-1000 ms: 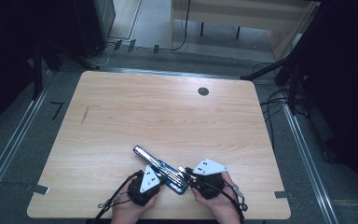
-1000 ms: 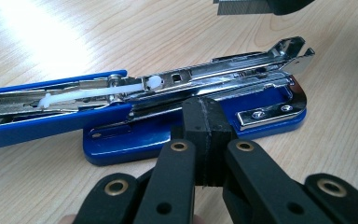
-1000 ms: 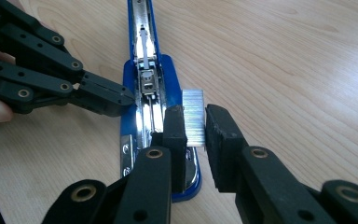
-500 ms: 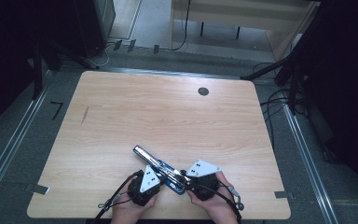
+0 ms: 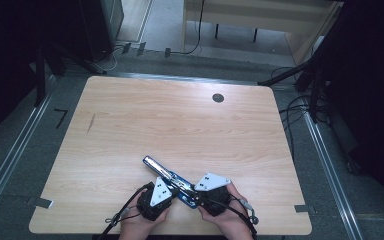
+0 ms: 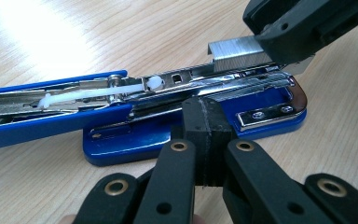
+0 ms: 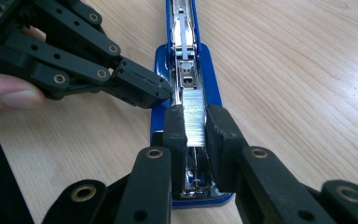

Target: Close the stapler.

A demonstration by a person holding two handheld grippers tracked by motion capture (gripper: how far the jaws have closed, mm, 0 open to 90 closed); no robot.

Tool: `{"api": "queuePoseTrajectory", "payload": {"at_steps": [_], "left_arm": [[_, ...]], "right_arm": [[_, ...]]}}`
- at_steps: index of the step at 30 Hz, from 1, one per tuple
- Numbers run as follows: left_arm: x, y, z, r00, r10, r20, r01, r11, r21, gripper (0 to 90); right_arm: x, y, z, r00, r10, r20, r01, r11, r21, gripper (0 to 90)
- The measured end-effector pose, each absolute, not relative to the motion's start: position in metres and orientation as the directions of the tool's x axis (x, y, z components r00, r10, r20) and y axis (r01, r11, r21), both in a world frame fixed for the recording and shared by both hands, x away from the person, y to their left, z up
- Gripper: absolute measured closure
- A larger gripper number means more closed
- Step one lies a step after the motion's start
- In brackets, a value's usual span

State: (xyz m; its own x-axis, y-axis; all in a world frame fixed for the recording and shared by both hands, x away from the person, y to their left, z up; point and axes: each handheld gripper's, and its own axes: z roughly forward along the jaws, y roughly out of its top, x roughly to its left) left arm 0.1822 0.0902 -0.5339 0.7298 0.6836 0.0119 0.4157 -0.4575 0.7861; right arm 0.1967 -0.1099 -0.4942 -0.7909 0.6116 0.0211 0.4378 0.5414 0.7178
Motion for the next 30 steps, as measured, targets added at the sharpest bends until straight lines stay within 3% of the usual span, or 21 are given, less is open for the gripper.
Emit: {"api": "queuePoseTrajectory", "payload": {"at_steps": [30], "left_arm": [[0.1822,0.0902,-0.5339,0.73,0.684,0.013,0.415,-0.458,0.786,90.0]], "right_arm": [[0.1997,-0.1075,-0.4972,-0.799,0.601,0.022,0.446,0.566,0.693,80.1]]}}
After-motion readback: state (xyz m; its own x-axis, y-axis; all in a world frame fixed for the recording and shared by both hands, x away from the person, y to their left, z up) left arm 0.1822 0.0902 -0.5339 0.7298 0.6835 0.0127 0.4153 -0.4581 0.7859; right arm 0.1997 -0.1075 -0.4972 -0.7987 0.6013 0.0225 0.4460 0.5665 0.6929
